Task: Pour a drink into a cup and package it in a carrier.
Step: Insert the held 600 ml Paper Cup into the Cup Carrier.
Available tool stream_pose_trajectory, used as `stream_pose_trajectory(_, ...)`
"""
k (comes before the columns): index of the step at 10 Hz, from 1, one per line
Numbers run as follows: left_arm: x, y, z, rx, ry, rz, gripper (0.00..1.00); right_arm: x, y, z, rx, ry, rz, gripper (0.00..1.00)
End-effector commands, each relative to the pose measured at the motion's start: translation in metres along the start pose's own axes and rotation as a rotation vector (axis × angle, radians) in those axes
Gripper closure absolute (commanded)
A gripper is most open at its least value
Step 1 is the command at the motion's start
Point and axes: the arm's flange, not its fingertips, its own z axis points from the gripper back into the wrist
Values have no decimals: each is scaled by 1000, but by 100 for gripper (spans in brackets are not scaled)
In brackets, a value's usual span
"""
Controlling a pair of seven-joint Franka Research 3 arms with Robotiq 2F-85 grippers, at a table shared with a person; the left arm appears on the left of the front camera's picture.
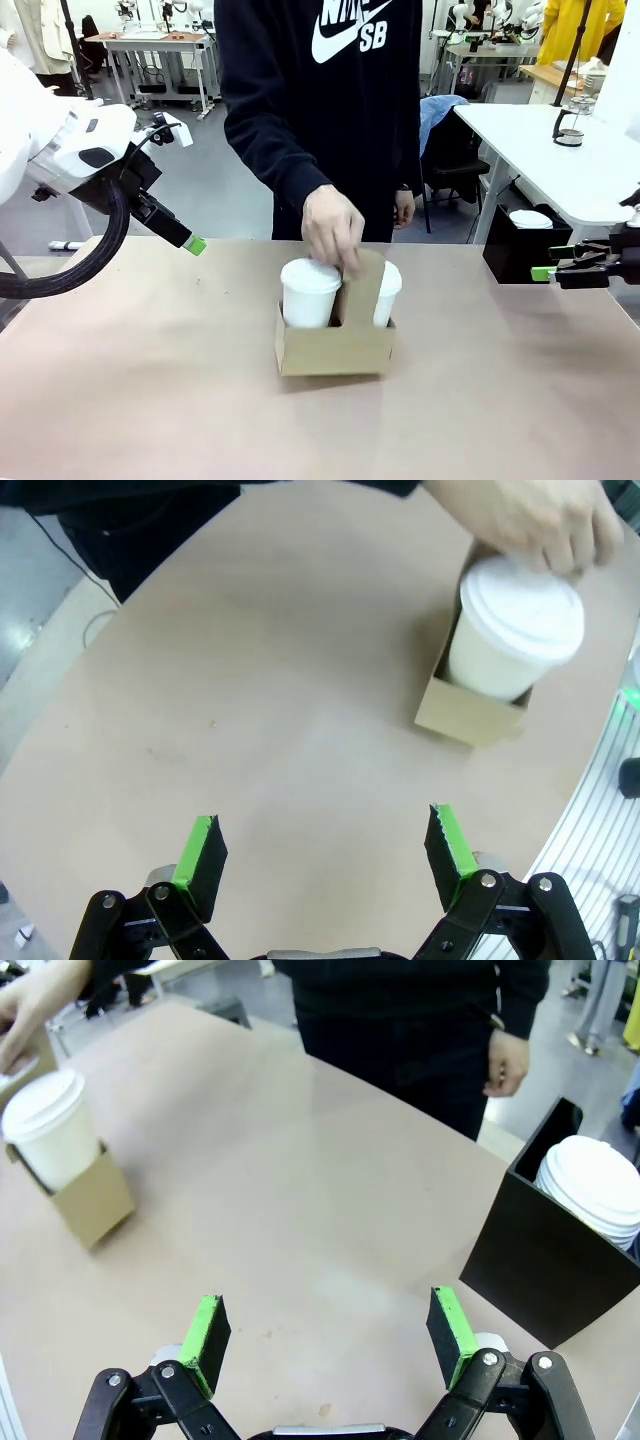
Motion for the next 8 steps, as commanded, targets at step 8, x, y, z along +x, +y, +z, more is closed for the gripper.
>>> stream_pose_trajectory(8, -1, -1, 0, 0, -5, 13, 0, 1, -1, 1, -7, 1, 14, 0)
